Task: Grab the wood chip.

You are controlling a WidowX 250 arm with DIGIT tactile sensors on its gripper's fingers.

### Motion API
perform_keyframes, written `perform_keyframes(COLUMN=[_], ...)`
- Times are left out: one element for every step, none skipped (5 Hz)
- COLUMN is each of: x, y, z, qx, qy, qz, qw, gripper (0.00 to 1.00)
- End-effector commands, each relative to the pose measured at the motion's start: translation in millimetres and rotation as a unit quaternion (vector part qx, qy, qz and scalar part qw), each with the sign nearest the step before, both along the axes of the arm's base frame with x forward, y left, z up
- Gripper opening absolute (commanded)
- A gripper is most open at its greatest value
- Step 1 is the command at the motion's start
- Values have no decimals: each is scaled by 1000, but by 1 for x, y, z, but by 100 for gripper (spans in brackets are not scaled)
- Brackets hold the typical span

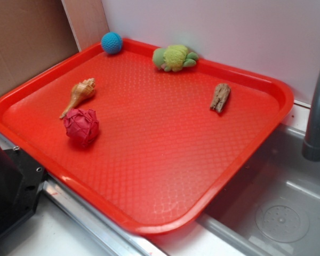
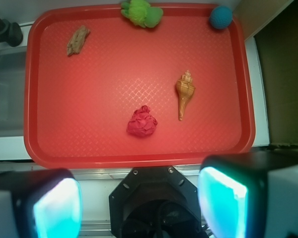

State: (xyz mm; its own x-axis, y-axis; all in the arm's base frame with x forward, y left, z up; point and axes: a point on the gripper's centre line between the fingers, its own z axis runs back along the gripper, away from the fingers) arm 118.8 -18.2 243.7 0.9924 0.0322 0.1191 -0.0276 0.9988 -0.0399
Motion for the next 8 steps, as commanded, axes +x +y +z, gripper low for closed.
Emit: perform_keyframes(x=[0,50,102,137,174,194,216,217], y=[0,-29,-48,-64,-76,-83,-77,-70], z=[0,-35,-56,-77,-115,-135,-153,-175], qx=[0,-56,-71,-71,-45,-19,-13,-14], qy=[0,8,15,-17,-22,-55,-52,-30], qz=[0,31,83,148,163,180,183,194], qw=[1000,998,994,986,985,982,982,980], gripper=[100,100,100,100,100,100,100,100])
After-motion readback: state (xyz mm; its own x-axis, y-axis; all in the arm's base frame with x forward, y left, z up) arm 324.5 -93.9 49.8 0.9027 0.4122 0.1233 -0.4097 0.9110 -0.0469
